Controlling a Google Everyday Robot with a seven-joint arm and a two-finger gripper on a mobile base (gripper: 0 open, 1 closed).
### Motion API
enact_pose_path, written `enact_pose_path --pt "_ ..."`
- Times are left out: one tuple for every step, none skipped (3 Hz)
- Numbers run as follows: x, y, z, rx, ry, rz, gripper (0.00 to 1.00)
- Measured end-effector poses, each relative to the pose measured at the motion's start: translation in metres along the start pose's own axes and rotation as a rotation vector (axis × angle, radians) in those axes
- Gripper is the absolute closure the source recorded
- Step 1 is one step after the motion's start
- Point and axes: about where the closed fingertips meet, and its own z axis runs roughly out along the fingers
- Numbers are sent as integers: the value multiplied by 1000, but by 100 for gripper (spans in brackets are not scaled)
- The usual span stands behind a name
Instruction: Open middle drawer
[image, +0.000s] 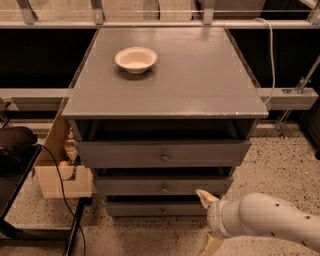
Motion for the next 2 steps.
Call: enact_pose_path --pt "4 -11 7 37 53 -62 0" --pt "14 -27 15 65 86 -97 0"
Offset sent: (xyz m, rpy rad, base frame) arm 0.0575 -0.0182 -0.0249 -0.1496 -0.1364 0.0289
